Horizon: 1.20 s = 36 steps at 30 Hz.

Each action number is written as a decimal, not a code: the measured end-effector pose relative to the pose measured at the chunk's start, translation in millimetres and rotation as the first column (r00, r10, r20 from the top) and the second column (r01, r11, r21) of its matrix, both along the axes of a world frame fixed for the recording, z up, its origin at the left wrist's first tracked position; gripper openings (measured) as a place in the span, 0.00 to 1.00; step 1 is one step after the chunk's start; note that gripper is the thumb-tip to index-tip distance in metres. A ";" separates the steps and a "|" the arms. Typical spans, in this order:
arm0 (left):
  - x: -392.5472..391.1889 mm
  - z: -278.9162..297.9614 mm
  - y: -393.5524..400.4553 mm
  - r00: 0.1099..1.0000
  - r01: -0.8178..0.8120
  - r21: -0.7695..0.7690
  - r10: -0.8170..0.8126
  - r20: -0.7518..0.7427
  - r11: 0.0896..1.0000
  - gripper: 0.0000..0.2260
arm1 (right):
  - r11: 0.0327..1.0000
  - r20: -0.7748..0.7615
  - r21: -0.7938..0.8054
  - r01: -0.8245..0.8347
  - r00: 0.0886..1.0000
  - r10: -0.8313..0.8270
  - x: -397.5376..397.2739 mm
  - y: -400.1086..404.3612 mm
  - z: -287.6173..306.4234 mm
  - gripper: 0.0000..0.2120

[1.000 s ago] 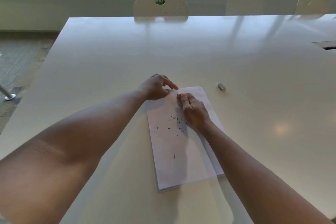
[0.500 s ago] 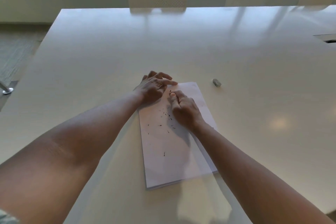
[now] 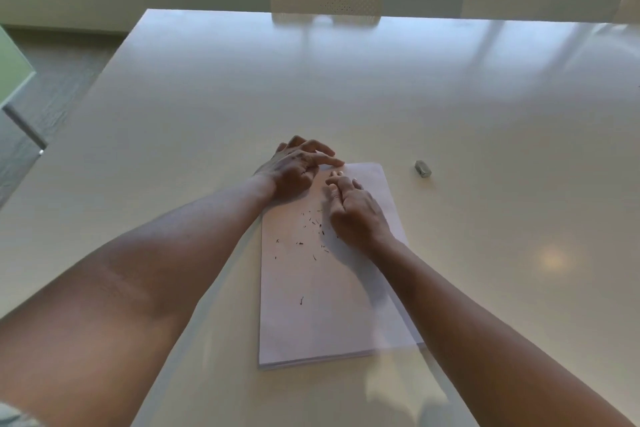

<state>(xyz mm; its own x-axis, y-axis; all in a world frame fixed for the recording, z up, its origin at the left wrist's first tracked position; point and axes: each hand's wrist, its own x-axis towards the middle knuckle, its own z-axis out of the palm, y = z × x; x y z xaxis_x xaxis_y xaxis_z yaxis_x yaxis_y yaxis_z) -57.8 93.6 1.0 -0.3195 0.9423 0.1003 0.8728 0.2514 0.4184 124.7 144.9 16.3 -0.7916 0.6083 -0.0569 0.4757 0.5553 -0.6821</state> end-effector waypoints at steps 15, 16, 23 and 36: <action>0.4 -0.5 -0.8 1.000 -0.004 0.010 0.004 -0.005 1.000 0.23 | 0.983 -0.223 -0.144 0.110 0.965 -0.141 12.2 -10.7 6.8 0.10; 0.4 -0.5 -1.2 1.000 -0.004 0.011 0.004 -0.002 1.000 0.23 | 0.988 -0.174 -0.089 0.125 0.975 -0.139 13.0 -10.0 6.5 0.11; 0.2 3.1 0.5 1.000 -0.012 -0.020 0.012 -0.013 1.000 0.23 | 0.997 -0.020 -0.022 -0.071 0.997 0.071 19.1 -36.8 3.5 0.17; -1.7 5.6 1.2 1.000 0.023 -0.117 -0.022 0.009 0.993 0.22 | 0.996 0.042 0.043 0.081 0.996 -0.083 24.4 -72.6 0.5 0.21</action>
